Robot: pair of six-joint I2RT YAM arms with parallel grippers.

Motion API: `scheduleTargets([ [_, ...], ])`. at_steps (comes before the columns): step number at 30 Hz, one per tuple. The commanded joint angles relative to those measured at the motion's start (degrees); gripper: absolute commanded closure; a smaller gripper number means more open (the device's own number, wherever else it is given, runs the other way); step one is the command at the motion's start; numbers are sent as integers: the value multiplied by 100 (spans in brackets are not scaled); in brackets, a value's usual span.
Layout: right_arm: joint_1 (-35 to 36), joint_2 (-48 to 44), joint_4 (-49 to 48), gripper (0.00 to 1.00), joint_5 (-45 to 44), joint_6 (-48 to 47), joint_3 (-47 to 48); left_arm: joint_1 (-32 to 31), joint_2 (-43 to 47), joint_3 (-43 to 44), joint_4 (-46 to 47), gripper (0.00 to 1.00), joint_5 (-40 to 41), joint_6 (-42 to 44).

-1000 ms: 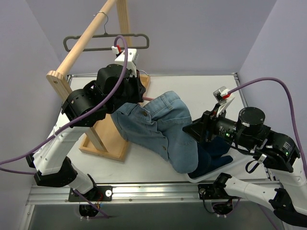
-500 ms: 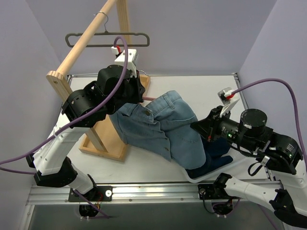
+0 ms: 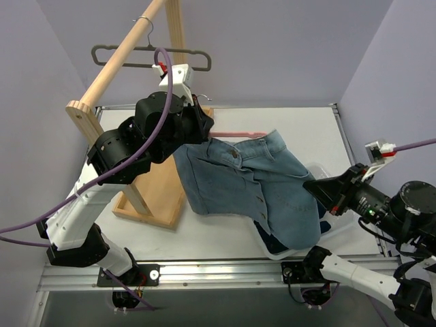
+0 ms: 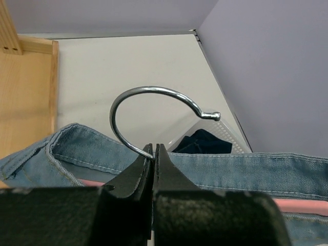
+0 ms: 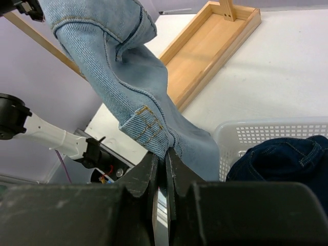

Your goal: Remove the skirt from the hanger

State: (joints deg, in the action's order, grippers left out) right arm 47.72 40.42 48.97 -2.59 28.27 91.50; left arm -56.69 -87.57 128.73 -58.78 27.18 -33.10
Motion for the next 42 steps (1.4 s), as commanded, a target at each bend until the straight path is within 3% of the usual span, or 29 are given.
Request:
scheduleTargets([
  [1, 17, -561, -133, 100, -462, 143, 377, 167, 232, 223, -195, 98, 833, 524],
  [8, 211, -887, -20, 100, -787, 512, 588, 219, 179, 179, -107, 98, 780, 454],
  [17, 220, -739, 86, 100, -594, 531, 272, 272, 152, 329, 51, 98, 482, 357],
  [26, 229, 605, -1239, 100, -462, -294, -326, 281, 653, -207, 1666, 98, -1020, 129],
  [30, 220, 1807, -1968, 100, -409, -814, 76, 272, 794, -216, 1871, 98, -1469, 6],
  [36, 115, 2863, -2594, 100, -242, -1104, 552, 263, 1013, -312, 2072, 98, -1926, -328],
  [42, -649, 3463, -2629, 100, 74, -1052, 869, 263, 1277, -489, 2608, 98, -2542, -574],
])
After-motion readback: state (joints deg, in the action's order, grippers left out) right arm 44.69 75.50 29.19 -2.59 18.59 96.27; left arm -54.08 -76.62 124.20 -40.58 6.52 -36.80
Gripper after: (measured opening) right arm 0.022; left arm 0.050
